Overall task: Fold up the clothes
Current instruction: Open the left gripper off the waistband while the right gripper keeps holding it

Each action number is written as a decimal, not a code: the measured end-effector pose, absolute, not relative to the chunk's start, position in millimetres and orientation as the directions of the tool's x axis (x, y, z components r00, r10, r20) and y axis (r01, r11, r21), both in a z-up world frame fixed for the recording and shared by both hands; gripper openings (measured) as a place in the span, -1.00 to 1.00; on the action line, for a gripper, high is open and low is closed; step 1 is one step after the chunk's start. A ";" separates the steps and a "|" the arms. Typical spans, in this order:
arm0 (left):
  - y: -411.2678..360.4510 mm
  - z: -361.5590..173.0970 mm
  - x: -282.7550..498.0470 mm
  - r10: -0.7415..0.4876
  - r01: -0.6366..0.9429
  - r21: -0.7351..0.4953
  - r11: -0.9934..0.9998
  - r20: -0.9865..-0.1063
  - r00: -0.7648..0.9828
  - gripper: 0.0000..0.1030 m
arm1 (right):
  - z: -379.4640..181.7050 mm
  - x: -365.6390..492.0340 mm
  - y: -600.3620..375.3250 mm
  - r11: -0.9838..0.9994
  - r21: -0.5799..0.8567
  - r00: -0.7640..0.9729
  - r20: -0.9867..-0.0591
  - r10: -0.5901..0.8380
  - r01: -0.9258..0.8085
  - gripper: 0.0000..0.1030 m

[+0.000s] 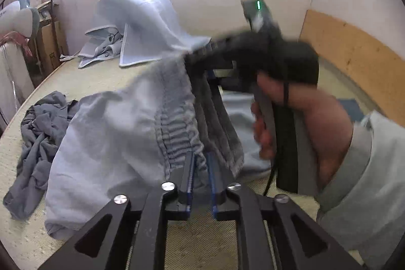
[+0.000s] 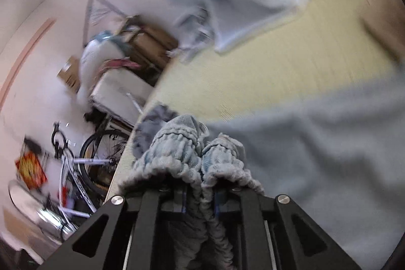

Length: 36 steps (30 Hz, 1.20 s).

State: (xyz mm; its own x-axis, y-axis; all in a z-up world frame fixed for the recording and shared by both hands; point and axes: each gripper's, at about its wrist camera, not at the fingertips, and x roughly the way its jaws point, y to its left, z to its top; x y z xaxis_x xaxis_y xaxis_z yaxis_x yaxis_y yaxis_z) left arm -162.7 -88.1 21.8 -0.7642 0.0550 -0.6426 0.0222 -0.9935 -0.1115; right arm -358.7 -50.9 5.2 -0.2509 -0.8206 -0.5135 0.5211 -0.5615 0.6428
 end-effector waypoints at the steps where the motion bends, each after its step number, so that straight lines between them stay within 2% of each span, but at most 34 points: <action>1: -89.7 23.9 -161.0 0.062 0.023 -0.125 -0.992 -0.632 -0.773 -0.09 | 22.4 -359.4 -54.8 -0.552 0.621 -0.259 -0.502 -0.825 0.556 -0.74; 3: -92.3 24.1 -159.5 0.071 0.025 -0.143 -0.989 -0.624 -0.778 0.30 | 44.6 -364.4 -59.6 -0.538 0.597 -0.266 -0.485 -0.833 0.595 -0.74; 4: -93.5 24.0 -158.8 0.075 0.026 -0.152 -0.988 -0.620 -0.781 0.37 | 47.4 -371.0 -60.5 -0.538 0.599 -0.263 -0.487 -0.833 0.594 -0.74; 7: -97.8 18.6 -162.5 0.068 0.042 -0.155 -0.987 -0.645 -0.761 0.37 | 23.7 -397.4 -56.6 -0.583 0.636 -0.243 -0.543 -0.803 0.505 -0.74; 9: -101.8 15.0 -164.4 0.070 0.053 -0.166 -0.985 -0.657 -0.751 0.37 | -10.4 -411.9 -47.8 -0.638 0.643 -0.228 -0.605 -0.763 0.424 -0.73; 12: -108.2 8.4 -167.6 0.077 0.070 -0.186 -0.980 -0.682 -0.728 0.37 | -54.8 -425.0 -32.5 -0.675 0.661 -0.206 -0.648 -0.734 0.328 -0.72; 15: -117.9 -0.6 -171.7 0.072 0.106 -0.202 -0.974 -0.712 -0.698 0.37 | -90.7 -436.1 -17.4 -0.672 0.700 -0.158 -0.655 -0.739 0.243 -0.64; 16: -120.8 -2.8 -173.0 0.070 0.115 -0.205 -0.972 -0.718 -0.692 0.37 | -94.7 -439.2 -12.6 -0.672 0.706 -0.147 -0.657 -0.739 0.222 -0.53; 17: -124.4 -5.0 -174.5 0.075 0.124 -0.218 -0.968 -0.723 -0.686 0.37 | -91.9 -439.7 -6.6 -0.679 0.700 -0.154 -0.663 -0.733 0.219 -0.43; 20: -130.6 -11.2 -175.2 0.080 0.153 -0.242 -0.958 -0.739 -0.669 0.37 | -70.0 -432.0 7.7 -0.714 0.647 -0.200 -0.688 -0.698 0.268 -0.41; 21: -131.5 -13.2 -174.6 0.079 0.163 -0.247 -0.955 -0.745 -0.663 0.37 | -61.2 -424.5 12.9 -0.723 0.627 -0.228 -0.688 -0.689 0.290 -0.31; 22: -133.4 -14.6 -175.4 0.079 0.167 -0.247 -0.955 -0.749 -0.658 0.37 | -52.8 -415.8 19.6 -0.722 0.620 -0.253 -0.678 -0.690 0.307 -0.03; 23: -135.6 -15.8 -176.4 0.078 0.170 -0.247 -0.954 -0.752 -0.654 0.37 | -45.9 -408.8 25.8 -0.715 0.624 -0.266 -0.665 -0.698 0.316 0.08; 26: -149.8 -16.2 -178.1 0.063 0.200 -0.253 -0.947 -0.754 -0.654 0.37 | -34.2 -386.6 34.1 -0.679 0.645 -0.264 -0.627 -0.732 0.351 0.11; 31: -176.4 -22.2 -176.0 0.076 0.255 -0.311 -0.916 -0.757 -0.648 0.37 | -48.2 -380.0 32.5 -0.707 0.621 -0.235 -0.672 -0.702 0.339 0.12; 36: -191.0 -18.2 -173.3 0.055 0.281 -0.322 -0.904 -0.740 -0.670 0.37 | -64.3 -402.7 27.8 -0.704 0.647 -0.233 -0.665 -0.709 0.293 0.11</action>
